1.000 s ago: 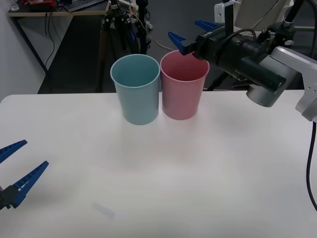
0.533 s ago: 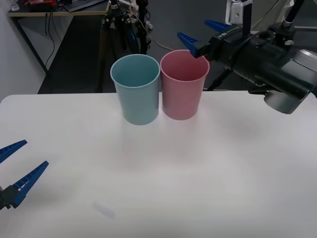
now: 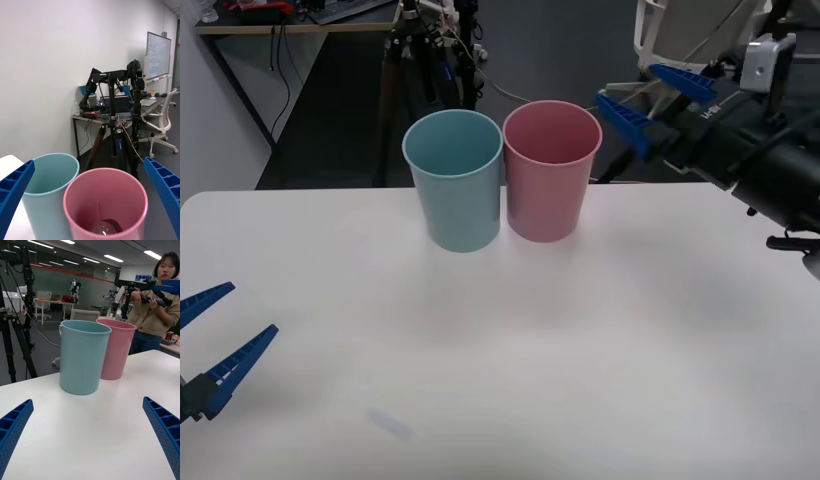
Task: Grasp the object on the table and drop it into the matching bin: aluminum can to the light blue bin, PET bottle to the pink bin.
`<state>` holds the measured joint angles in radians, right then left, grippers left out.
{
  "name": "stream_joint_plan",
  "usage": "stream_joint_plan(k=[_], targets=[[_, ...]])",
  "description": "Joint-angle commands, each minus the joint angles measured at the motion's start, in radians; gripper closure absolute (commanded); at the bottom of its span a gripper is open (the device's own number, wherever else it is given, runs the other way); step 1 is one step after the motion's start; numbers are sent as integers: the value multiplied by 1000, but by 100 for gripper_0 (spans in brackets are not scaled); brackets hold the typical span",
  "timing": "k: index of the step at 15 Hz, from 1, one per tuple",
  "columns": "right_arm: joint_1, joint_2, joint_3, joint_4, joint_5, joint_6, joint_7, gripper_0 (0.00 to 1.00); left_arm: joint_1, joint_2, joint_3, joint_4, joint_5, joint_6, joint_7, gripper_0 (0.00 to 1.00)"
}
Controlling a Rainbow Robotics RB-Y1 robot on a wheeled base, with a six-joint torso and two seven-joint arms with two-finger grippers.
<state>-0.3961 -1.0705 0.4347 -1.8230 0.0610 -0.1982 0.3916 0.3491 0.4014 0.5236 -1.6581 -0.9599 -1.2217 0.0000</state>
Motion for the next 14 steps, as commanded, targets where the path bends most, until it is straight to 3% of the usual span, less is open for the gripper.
stream_joint_plan(k=[1,8,14], targets=[[191,-11,-126,-85,33,-53,24,0,0,0,0,0,0,0,0,0],[589,9,-366,-191,155,-188,58,0,0,0,0,0,0,0,0,0],[778,187,-485,-151,358,-363,35,0,0,0,0,0,0,0,0,0]])
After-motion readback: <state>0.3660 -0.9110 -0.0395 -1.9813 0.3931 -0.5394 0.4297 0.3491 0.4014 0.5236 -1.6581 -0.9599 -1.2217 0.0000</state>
